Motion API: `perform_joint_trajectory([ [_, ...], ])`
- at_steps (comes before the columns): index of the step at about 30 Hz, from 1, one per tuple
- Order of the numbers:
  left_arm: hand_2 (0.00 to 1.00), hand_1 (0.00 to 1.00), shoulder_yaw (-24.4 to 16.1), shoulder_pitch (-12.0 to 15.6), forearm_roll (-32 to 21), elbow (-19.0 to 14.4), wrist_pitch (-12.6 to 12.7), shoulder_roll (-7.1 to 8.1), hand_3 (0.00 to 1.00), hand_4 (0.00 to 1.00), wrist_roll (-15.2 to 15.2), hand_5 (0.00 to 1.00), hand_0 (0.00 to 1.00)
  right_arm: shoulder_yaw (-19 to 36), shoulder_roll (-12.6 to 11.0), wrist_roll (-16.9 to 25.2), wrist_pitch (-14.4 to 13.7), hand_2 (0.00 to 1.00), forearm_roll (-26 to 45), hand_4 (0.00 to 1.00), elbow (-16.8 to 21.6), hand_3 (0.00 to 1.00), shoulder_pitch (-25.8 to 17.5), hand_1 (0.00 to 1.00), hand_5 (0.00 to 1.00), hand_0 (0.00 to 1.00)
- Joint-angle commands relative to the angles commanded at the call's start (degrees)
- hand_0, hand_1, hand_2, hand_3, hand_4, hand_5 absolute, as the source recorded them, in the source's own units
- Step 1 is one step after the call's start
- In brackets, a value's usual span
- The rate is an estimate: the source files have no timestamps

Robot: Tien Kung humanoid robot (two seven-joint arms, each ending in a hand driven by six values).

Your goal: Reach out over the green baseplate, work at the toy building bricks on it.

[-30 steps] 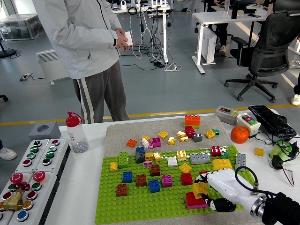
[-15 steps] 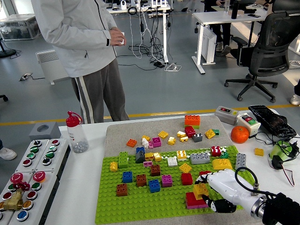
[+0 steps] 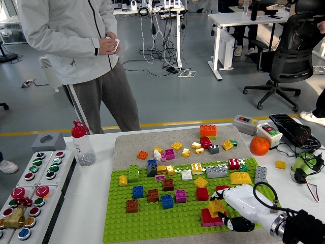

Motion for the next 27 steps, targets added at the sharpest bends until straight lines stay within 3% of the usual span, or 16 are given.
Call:
perform_joint_trajectory([
  [27, 0.557, 0.606, -0.1, -0.3, 0.0, 0.0, 0.0, 0.06, 0.440, 0.240, -0.1, 0.998, 0.664, 0.3, 0.2, 0.3, 0.4, 0.583, 0.2, 0.332, 0.4, 0.585, -0.1, 0.569, 0.134, 0.479],
])
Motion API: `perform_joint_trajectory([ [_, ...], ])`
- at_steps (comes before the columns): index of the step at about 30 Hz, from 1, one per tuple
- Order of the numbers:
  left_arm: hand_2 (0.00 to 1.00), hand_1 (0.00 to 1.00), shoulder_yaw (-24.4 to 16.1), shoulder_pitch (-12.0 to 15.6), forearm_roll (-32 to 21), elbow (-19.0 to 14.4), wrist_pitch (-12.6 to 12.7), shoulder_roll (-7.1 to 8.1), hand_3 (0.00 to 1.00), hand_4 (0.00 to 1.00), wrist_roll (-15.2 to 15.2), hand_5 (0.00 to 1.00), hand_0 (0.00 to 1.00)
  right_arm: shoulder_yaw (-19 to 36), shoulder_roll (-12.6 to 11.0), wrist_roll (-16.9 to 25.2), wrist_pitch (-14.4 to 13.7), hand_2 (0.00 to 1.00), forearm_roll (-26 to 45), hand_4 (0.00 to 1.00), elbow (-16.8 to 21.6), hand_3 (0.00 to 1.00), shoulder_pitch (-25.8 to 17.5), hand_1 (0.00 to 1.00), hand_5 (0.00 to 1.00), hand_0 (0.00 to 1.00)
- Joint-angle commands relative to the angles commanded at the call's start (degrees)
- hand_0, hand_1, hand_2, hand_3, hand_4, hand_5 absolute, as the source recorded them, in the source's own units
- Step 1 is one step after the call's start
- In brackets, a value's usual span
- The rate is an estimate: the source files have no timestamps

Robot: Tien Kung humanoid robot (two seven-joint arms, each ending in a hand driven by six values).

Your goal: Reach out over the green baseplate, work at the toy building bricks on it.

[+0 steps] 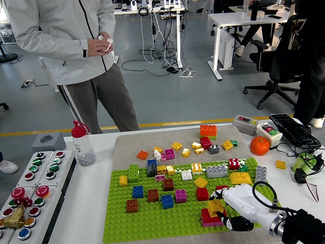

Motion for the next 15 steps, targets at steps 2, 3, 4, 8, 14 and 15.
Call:
perform_joint_trajectory([
  [2, 0.557, 0.608, 0.0, 0.0, 0.0, 0.0, 0.0, 0.00, 0.440, 0.241, 0.0, 0.998, 0.664, 0.0, 0.0, 0.0, 0.0, 0.582, 0.1, 0.334, 0.0, 0.585, 0.0, 0.569, 0.134, 0.479],
  [3, 0.557, 0.608, 0.0, 0.0, 0.0, 0.0, 0.0, 0.00, 0.440, 0.241, 0.0, 0.998, 0.664, 0.0, 0.1, 0.0, 0.0, 0.582, 0.1, 0.334, 0.0, 0.585, 0.0, 0.569, 0.134, 0.479],
  [4, 0.557, 0.608, 0.0, 0.0, 0.0, 0.0, 0.0, 0.00, 0.440, 0.241, 0.0, 0.998, 0.664, 0.0, 0.1, 0.1, -0.1, 0.582, 0.2, 0.334, 0.1, 0.585, -0.1, 0.569, 0.134, 0.479],
  [8, 0.557, 0.608, 0.0, 0.0, 0.1, 0.0, 0.0, 0.00, 0.440, 0.241, 0.0, 0.998, 0.665, -0.1, 0.1, 0.1, -0.1, 0.581, 0.5, 0.337, 0.2, 0.586, -0.1, 0.565, 0.136, 0.480],
  [14, 0.558, 0.609, -0.1, 0.0, 0.1, 0.0, 0.0, -0.01, 0.440, 0.242, 0.0, 0.998, 0.665, -0.3, 0.2, 0.1, -0.2, 0.580, 1.2, 0.343, 0.3, 0.586, -0.1, 0.561, 0.134, 0.481],
  [15, 0.558, 0.609, -0.1, 0.0, 0.1, 0.0, 0.0, -0.02, 0.440, 0.242, 0.0, 0.998, 0.665, -0.3, 0.2, 0.1, -0.3, 0.580, 1.3, 0.343, 0.3, 0.586, -0.2, 0.561, 0.134, 0.481],
])
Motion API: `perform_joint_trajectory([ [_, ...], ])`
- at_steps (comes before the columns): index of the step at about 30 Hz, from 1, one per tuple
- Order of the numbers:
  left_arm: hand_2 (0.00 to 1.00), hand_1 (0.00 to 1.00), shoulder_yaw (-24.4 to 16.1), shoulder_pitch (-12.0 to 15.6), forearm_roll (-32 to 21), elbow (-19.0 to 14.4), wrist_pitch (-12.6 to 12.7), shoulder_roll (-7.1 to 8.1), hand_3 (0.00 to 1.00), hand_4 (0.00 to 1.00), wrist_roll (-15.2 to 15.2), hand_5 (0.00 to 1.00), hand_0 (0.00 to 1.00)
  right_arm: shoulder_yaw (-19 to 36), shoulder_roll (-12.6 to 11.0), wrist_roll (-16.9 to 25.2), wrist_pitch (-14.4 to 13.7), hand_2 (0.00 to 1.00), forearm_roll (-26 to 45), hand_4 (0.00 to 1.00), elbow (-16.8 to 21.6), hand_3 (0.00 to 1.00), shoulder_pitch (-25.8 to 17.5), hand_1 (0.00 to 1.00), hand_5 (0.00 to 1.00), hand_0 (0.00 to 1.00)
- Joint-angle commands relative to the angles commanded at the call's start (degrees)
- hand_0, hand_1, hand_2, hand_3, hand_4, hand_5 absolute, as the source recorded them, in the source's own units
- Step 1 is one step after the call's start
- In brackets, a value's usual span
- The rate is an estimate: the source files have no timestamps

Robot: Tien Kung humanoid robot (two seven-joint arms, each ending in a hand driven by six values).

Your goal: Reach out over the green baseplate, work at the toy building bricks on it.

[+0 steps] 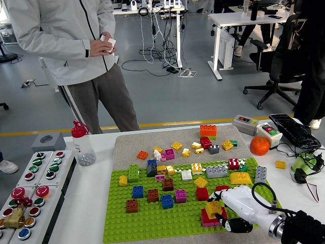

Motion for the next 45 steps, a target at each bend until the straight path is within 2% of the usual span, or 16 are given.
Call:
perform_joint_trajectory([
  [19, 0.561, 0.611, 0.0, 0.4, 0.3, 0.0, 0.0, -0.08, 0.441, 0.242, 0.2, 0.998, 0.666, 0.1, 0.5, -2.2, 0.0, 0.568, 0.6, 0.359, 0.8, 0.583, -0.6, 0.546, 0.153, 0.472],
  [45, 0.560, 0.611, 0.0, 0.3, 0.0, 0.0, 0.0, 0.00, 0.442, 0.244, 0.0, 0.998, 0.668, 3.3, 0.3, -3.7, -1.1, 0.561, 0.2, 0.374, 1.9, 0.577, -2.6, 0.533, 0.184, 0.461],
])
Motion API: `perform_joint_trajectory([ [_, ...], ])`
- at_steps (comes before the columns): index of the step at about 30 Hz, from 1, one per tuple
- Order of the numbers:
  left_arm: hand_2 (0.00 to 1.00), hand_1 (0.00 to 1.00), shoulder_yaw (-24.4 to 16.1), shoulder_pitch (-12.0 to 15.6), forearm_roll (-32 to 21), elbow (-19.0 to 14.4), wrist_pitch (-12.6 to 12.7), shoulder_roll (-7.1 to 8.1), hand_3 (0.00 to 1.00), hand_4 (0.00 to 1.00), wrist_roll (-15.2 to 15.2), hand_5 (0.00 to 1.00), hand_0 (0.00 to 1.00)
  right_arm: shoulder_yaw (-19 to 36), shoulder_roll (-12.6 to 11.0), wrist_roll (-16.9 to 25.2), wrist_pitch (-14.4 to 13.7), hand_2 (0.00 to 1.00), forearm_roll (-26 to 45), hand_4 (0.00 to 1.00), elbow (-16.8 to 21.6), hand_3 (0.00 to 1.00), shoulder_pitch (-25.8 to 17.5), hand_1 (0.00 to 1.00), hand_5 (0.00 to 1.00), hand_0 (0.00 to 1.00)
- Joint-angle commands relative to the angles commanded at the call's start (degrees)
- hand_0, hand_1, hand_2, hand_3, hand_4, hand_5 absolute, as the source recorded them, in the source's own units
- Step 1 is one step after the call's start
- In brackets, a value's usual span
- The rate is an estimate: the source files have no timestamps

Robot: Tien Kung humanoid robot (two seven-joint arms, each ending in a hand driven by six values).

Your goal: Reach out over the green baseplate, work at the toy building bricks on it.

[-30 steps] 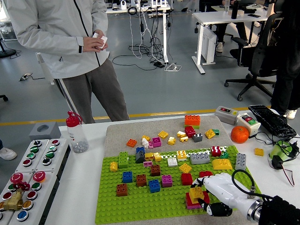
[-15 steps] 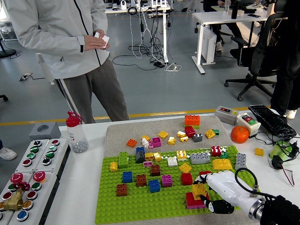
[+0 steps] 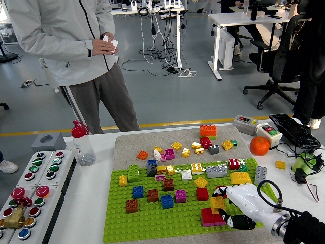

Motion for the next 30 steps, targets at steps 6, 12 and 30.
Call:
perform_joint_trajectory([
  [6, 0.558, 0.611, 0.0, -0.1, 0.0, 0.0, 0.0, -0.01, 0.441, 0.244, 0.0, 0.998, 0.668, 0.2, 0.2, -0.2, 0.0, 0.560, 0.0, 0.374, 0.0, 0.577, -0.1, 0.530, 0.184, 0.461],
  [12, 0.561, 0.611, 0.0, -0.2, 0.0, 0.0, 0.0, -0.03, 0.441, 0.244, 0.0, 0.998, 0.668, 0.2, 0.3, -0.3, 0.1, 0.560, 0.1, 0.375, 0.0, 0.577, -0.2, 0.530, 0.184, 0.459],
  [30, 0.559, 0.610, 0.0, -0.3, 0.0, 0.0, 0.0, -0.02, 0.440, 0.242, 0.0, 0.998, 0.663, -0.6, 0.7, -0.4, 0.4, 0.562, 0.5, 0.374, -0.8, 0.578, 0.0, 0.531, 0.178, 0.462],
])
